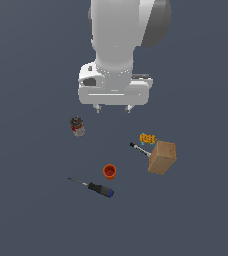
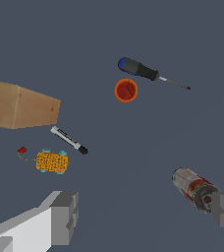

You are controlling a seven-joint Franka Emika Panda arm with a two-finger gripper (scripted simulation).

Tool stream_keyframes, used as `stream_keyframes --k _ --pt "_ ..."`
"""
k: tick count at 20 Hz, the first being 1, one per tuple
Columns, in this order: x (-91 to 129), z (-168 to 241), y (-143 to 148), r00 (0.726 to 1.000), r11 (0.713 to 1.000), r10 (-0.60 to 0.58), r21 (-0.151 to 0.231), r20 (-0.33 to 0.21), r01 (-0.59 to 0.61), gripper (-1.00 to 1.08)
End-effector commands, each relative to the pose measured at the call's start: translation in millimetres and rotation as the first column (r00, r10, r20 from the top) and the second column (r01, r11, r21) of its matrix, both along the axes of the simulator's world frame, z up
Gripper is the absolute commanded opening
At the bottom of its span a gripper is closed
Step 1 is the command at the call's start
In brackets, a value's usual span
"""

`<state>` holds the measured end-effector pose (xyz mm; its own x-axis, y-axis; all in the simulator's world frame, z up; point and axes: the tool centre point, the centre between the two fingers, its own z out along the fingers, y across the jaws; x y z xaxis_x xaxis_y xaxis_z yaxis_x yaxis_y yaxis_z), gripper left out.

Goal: Pick up a designated object from a clutter of objects.

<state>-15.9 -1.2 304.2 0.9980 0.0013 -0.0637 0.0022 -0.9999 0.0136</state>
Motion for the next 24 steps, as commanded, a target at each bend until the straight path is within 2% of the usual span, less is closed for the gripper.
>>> stream_keyframes --k 1,11,18,24 --pt "0 0 0 1.0 1.0 0.0 0.0 0.0 0.0 1.0" --pt "-3 -13 -17 1.0 1.0 0.011 -0.022 -0.029 -0.012 1.0" --pt "-2 -14 -15 0.999 1.0 0.017 -0.021 -0.027 -0.017 1.0" --pt "0 -28 -3 0.995 0.995 0.093 -0.024 -0.025 -0.094 1.0"
